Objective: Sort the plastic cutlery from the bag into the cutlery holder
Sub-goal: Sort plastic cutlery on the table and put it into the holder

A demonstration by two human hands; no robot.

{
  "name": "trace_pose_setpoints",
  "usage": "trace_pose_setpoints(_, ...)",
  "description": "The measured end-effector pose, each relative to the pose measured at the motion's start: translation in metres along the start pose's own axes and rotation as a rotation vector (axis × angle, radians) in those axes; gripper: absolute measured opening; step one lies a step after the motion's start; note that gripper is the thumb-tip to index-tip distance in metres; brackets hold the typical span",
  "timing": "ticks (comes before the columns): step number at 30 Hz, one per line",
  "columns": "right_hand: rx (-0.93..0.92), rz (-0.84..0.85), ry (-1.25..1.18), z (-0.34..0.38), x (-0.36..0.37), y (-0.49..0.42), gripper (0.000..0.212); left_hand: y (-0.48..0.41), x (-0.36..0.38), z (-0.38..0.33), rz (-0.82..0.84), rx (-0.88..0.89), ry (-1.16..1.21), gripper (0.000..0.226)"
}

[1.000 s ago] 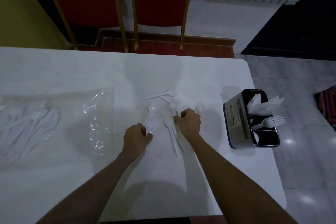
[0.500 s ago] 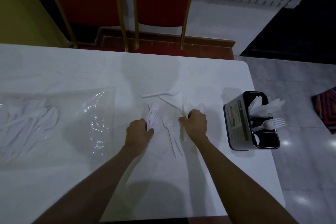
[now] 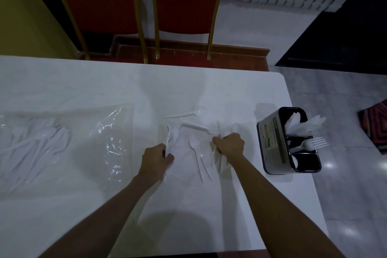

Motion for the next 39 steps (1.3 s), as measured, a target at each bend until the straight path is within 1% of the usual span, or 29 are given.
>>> trace_pose_setpoints(3, 0.0, 0.025, -0.103, 0.0, -0.006, -0.003, 0.031, -0.001, -0.006, 0.004, -0.008, 0.024, 0.026, 0.043)
trace_pose_setpoints(5, 0.011, 0.036, -0.194, 0.004, -0.007, -0.003, 0.028, -0.001, -0.01, 0.007, -0.021, 0.027, 0.041, 0.041)
trace_pose_setpoints(6, 0.033, 0.067, -0.243, 0.007, -0.004, -0.004, 0.026, -0.001, -0.011, 0.007, -0.029, 0.027, 0.045, 0.039)
trace_pose_setpoints(8, 0.111, 0.185, -0.363, 0.012, 0.012, 0.0, 0.02, -0.003, -0.014, 0.006, -0.048, 0.032, 0.042, 0.037)
trace_pose_setpoints(10, 0.174, 0.293, -0.438, 0.019, 0.029, 0.008, 0.023, -0.003, -0.017, 0.005, -0.065, 0.036, 0.034, 0.037)
trace_pose_setpoints(12, 0.22, 0.312, -0.493, 0.024, 0.041, 0.016, 0.027, -0.003, -0.018, 0.006, -0.058, 0.057, 0.02, 0.04)
trace_pose_setpoints(15, 0.237, 0.218, -0.555, 0.03, 0.049, 0.021, 0.03, 0.0, -0.017, 0.007, -0.008, 0.121, -0.019, 0.042)
trace_pose_setpoints(17, 0.232, 0.167, -0.566, 0.034, 0.052, 0.019, 0.039, 0.001, -0.019, 0.01, -0.009, 0.127, -0.028, 0.046)
trace_pose_setpoints(18, 0.239, 0.15, -0.579, 0.036, 0.053, 0.017, 0.04, 0.001, -0.022, 0.012, -0.022, 0.122, -0.03, 0.047)
trace_pose_setpoints(21, 0.258, 0.066, -0.571, 0.038, 0.051, 0.016, 0.036, 0.003, -0.027, 0.015, -0.039, 0.117, -0.01, 0.05)
trace_pose_setpoints(23, 0.303, 0.034, -0.599, 0.033, 0.053, 0.014, 0.034, 0.004, -0.031, 0.017, -0.042, 0.124, 0.011, 0.052)
trace_pose_setpoints(26, 0.297, 0.121, -0.71, 0.037, 0.062, 0.017, 0.018, 0.005, -0.037, 0.023, -0.065, 0.111, 0.057, 0.046)
trace_pose_setpoints(27, 0.308, 0.103, -0.676, 0.037, 0.059, 0.019, 0.017, 0.005, -0.039, 0.024, -0.076, 0.097, 0.074, 0.042)
trace_pose_setpoints(29, 0.367, 0.086, -0.706, 0.035, 0.054, 0.024, 0.017, 0.003, -0.041, 0.028, -0.085, 0.055, 0.113, 0.04)
trace_pose_setpoints(32, 0.296, 0.187, -0.7, 0.044, 0.05, 0.026, 0.02, 0.0, -0.047, 0.026, -0.056, 0.011, 0.17, 0.035)
trace_pose_setpoints(34, 0.292, 0.217, -0.77, 0.048, 0.033, 0.033, 0.019, -0.003, -0.052, 0.02, -0.002, 0.011, 0.163, 0.043)
trace_pose_setpoints(36, 0.271, 0.183, -0.829, 0.049, 0.009, 0.042, 0.018, -0.006, -0.059, 0.011, 0.015, -0.01, 0.167, 0.044)
trace_pose_setpoints(39, 0.12, 0.107, -0.71, 0.06, -0.032, 0.061, 0.016, -0.013, -0.064, -0.014, 0.03, -0.032, 0.217, 0.021)
Point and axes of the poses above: each hand's wrist, its own y-axis away from the middle knuckle, its own x-axis out of the palm, z = x × y, the point moved 7 cm from there along -y, towards the middle knuckle, and after that the axes turned 8 degrees about x, right-handed, at the moved point
